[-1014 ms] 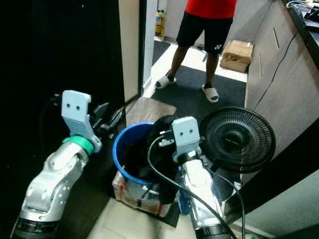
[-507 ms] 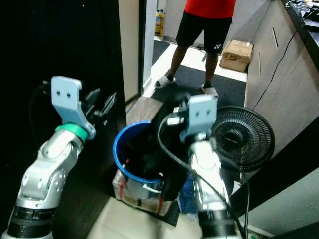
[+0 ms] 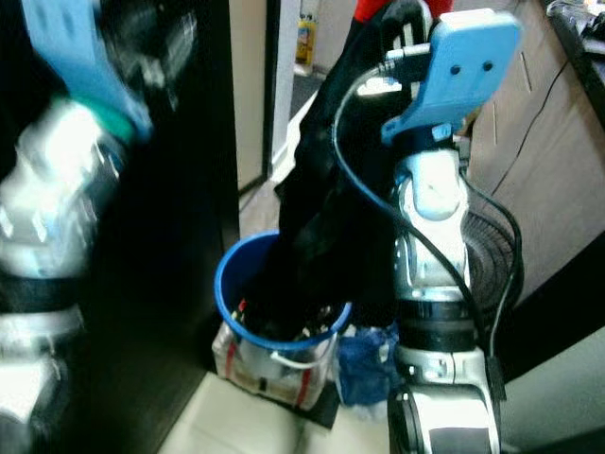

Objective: Clothes washing

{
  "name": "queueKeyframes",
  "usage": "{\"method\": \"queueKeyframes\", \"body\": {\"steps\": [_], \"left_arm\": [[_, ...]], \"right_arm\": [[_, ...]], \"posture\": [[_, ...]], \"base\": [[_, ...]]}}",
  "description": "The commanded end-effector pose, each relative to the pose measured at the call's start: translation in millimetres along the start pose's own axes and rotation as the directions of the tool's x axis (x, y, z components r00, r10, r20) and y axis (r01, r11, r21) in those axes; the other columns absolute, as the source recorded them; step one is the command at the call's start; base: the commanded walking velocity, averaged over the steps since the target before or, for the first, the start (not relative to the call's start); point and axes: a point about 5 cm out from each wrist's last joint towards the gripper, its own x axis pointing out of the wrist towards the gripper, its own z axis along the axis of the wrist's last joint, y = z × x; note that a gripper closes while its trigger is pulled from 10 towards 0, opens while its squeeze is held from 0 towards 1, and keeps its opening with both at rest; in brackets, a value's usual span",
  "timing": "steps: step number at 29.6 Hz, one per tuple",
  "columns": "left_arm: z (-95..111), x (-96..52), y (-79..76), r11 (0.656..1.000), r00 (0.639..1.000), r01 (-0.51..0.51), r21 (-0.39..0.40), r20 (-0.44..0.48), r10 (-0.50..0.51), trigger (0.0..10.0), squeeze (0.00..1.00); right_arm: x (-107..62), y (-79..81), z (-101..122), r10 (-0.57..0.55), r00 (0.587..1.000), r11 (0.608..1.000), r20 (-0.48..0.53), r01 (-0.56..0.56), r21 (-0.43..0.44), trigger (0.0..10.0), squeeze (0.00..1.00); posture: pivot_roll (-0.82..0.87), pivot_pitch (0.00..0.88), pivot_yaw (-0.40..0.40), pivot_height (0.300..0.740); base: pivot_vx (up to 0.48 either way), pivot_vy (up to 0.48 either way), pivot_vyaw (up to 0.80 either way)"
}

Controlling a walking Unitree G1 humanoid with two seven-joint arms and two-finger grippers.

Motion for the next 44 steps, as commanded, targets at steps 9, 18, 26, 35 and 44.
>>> {"method": "queueKeyframes", "body": {"steps": [9, 18, 26, 35, 44], "left_arm": [[-17.6, -7.4, -19.2, 0.994, 0.999, 0.051, -0.098, -0.013, -0.053, 10.0, 0.00], [-87.2, -71.3, -45.4, 0.976, 0.966, 0.052, -0.211, -0.236, -0.102, 10.0, 0.00], [-103.1, -103.4, -63.9, 0.964, 0.938, 0.046, -0.260, -0.321, -0.132, 10.0, 0.00], [-107.0, -118.2, -75.8, 0.963, 0.920, 0.071, -0.261, -0.357, -0.164, 10.0, 0.00], [-100.6, -120.9, -70.8, 0.963, 0.920, 0.031, -0.267, -0.368, -0.131, 10.0, 0.00]], "right_arm": [[29.9, -16.9, 48.7, -0.017, 0.982, 0.999, 0.186, 0.024, -0.035, 10.0, 0.00], [49.2, -21.6, 67.8, 0.044, 0.969, 0.995, 0.244, -0.021, -0.095, 10.0, 0.00], [74.9, -28.1, 131.3, 0.046, 0.878, 0.997, 0.477, -0.009, -0.080, 10.0, 0.00], [90.2, -49.2, 202.4, -0.032, 0.725, 0.992, 0.688, 0.105, -0.064, 10.0, 0.00], [70.5, -31.6, 70.5, 0.056, 0.979, 0.995, 0.195, -0.038, -0.094, 10.0, 0.00]], "posture": [[0.02, 0.035, 0.030, 0.740], [0.01, 0.048, 0.018, 0.740], [0.02, 0.056, 0.003, 0.740], [0.02, 0.065, 0.004, 0.740], [0.04, 0.066, -0.005, 0.740]], "base": [[0.000, 0.000, 0.00], [0.000, 0.000, 0.00], [0.000, 0.000, 0.00], [0.000, 0.000, 0.00], [0.000, 0.000, 0.00]]}}
